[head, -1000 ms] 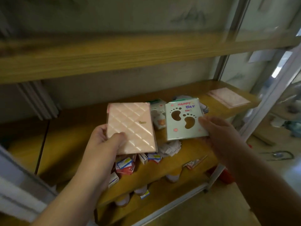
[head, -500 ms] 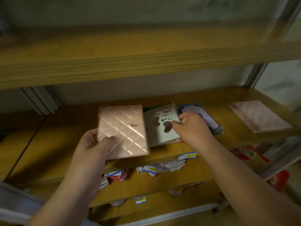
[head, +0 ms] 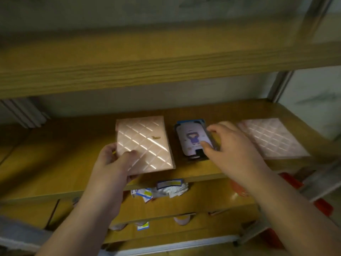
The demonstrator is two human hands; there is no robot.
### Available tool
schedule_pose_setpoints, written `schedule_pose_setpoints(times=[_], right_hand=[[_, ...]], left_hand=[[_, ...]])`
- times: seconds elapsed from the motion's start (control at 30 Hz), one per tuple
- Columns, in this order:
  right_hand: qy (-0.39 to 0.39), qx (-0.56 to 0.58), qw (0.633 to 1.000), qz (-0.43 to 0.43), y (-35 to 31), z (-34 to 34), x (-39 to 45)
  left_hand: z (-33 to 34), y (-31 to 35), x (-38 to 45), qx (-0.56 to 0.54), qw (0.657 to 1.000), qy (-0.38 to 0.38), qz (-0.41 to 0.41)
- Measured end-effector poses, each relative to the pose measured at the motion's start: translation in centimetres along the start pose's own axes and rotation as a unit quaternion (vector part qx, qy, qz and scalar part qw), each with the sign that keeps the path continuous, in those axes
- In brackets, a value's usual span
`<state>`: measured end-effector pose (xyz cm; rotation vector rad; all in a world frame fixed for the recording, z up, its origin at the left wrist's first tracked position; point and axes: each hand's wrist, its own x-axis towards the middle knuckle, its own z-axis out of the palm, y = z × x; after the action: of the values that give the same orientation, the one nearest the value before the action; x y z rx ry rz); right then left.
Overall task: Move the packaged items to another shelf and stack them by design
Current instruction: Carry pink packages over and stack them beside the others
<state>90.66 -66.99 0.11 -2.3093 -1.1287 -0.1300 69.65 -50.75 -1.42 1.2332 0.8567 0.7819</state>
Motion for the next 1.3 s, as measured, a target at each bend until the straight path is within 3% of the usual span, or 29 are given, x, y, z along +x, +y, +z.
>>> schedule_pose_setpoints(times=[0.33,0.6,0.77,1.03,1.2,1.3], right_hand=[[0.024,-0.038,0.995,0.087,11.3,-8.3,-4.7],[0.030,-0.030,0.993,0.107,16.6,-11.2,-8.1],[0.030,-0.017,0.993,0.115,18.1,-11.8,-9.7],[0.025,0.003,0.995,0.096,17.7,-11.3,-9.2],[0.001,0.046,0.996,0.074,16.0,-9.4,-7.5],[-0.003,0.063,0.997,0.042,14.2,-7.8,-6.1]], left_hand=[[16.8,-2.4,-0.3,0.029,0.986,-0.156,-0.048],[28.2,-4.6,-0.4,0.134,0.975,-0.172,-0.037],[29.7,-5.0,-0.4,0.246,0.954,-0.173,-0.001],[30.3,-5.3,-2.2,0.417,0.887,-0.187,0.063],[26.8,-3.9,-2.9,0.452,0.840,-0.221,0.203],[23.1,-3.2,-3.4,0.491,0.813,-0.171,0.262]])
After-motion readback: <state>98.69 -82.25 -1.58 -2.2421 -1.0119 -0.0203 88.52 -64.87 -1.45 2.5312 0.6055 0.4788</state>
